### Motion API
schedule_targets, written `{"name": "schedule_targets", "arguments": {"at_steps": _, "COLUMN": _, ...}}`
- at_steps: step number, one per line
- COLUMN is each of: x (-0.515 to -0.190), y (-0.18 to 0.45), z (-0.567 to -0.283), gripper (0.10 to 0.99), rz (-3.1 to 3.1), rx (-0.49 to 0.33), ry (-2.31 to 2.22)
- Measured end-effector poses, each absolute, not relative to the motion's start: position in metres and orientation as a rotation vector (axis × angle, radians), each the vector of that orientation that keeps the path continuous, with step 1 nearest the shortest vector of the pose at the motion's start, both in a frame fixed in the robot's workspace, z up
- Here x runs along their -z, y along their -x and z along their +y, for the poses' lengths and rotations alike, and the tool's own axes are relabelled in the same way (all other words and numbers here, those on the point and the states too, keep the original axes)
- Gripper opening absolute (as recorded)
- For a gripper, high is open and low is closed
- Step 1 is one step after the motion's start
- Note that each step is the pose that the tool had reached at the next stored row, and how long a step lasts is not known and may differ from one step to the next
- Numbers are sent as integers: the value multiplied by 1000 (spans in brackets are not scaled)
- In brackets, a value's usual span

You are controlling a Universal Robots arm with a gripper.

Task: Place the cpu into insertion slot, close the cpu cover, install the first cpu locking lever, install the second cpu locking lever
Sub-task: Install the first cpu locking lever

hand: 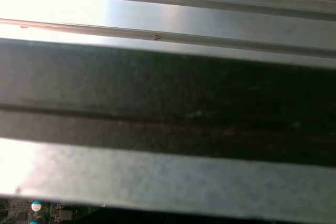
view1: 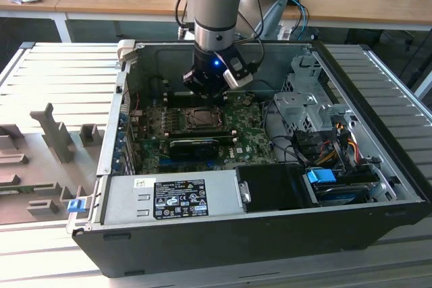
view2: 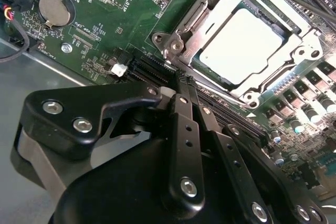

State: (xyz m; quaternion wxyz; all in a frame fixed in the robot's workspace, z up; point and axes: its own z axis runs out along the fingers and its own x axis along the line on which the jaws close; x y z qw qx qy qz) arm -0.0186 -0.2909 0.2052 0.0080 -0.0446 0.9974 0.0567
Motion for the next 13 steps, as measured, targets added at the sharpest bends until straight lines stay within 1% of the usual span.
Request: {"name": "schedule_targets", "arguments": {"at_steps": 13, "x": -202, "y": 19, "z": -291, "gripper": 106, "rz": 3118, "rx": -156, "ry": 140}}
